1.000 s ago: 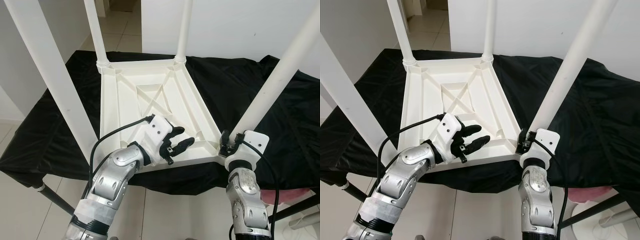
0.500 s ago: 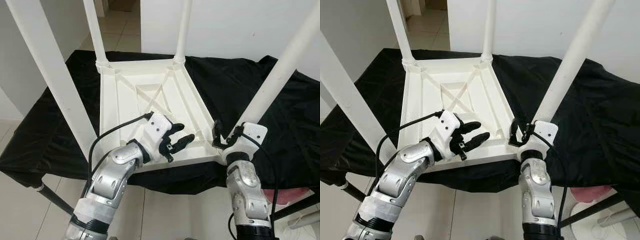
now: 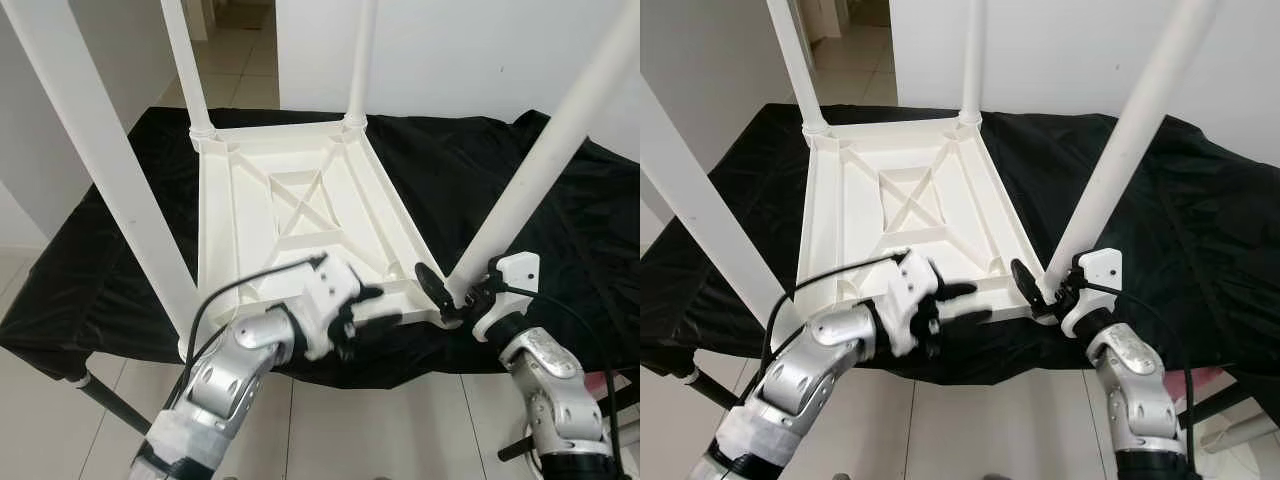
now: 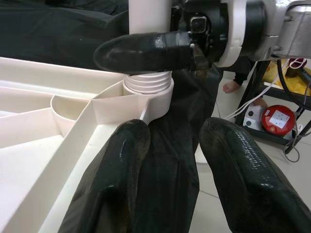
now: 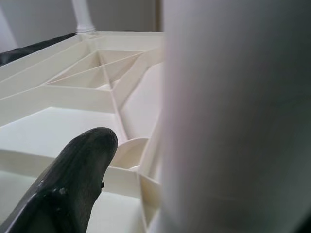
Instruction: Building children table
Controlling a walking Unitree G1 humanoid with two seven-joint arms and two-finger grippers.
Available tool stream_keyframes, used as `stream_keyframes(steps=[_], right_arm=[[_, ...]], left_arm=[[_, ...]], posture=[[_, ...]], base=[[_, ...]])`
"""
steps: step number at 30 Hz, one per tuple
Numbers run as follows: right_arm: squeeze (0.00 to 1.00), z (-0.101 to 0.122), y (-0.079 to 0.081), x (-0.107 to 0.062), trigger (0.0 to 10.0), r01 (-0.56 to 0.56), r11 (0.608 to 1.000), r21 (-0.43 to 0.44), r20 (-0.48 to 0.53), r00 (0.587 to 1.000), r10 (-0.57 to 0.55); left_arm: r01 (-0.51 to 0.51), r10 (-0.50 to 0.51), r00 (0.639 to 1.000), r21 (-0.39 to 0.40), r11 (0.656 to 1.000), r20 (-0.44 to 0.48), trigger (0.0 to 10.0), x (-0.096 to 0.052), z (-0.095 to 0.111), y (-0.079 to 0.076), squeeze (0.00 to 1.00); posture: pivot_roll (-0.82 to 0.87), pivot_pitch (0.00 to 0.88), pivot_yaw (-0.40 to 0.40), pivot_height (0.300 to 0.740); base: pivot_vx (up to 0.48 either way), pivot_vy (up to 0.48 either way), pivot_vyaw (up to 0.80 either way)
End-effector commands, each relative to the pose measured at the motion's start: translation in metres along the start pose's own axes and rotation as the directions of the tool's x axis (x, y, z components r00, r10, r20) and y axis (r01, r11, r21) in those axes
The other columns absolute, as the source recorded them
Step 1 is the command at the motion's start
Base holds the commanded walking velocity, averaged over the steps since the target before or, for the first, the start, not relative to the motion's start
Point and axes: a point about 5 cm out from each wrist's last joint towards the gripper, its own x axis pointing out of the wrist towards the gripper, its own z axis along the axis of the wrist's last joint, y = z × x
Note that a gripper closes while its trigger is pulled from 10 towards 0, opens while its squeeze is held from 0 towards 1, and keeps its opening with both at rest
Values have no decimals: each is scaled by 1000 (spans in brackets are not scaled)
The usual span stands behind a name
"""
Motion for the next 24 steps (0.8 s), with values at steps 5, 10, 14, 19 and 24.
stream_keyframes(steps=[5, 10, 14, 19, 24], right_arm=[[0, -2, -7, 7, 392, -53, 998, -41, -21, 998, 53], [0, -3, -12, 10, 0, -71, 996, -51, -27, 997, 69], [0, -5, -14, 8, 0, -61, 997, -37, -24, 998, 60], [0, -6, -11, 7, 0, -50, 999, -13, -12, 999, 50], [0, -8, -3, 8, 10000, 85, 996, 16, -9, 996, -85]], left_arm=[[10, -10, 1000, 7, 1000, 16, 10000, 3, 7, -1, 0], [-24, 24, 999, 12, 1000, 41, 10000, 4, 13, 3, 0], [-111, 110, 992, 10, 994, 64, 10000, 5, 16, 10, 0], [-136, 137, 988, -21, 990, 73, 10000, 6, 17, 12, 0], [-155, 155, 986, -5, 988, 55, 10000, 8, 14, 11, 0]], posture=[[-87, 0, 10, 740], [-79, 0, -1, 740], [-83, 0, -6, 740], [-88, 0, -11, 740], [-94, 0, -17, 740]], base=[[0, 0, 0], [0, 0, 0], [0, 0, 0], [0, 0, 0], [0, 0, 0]])
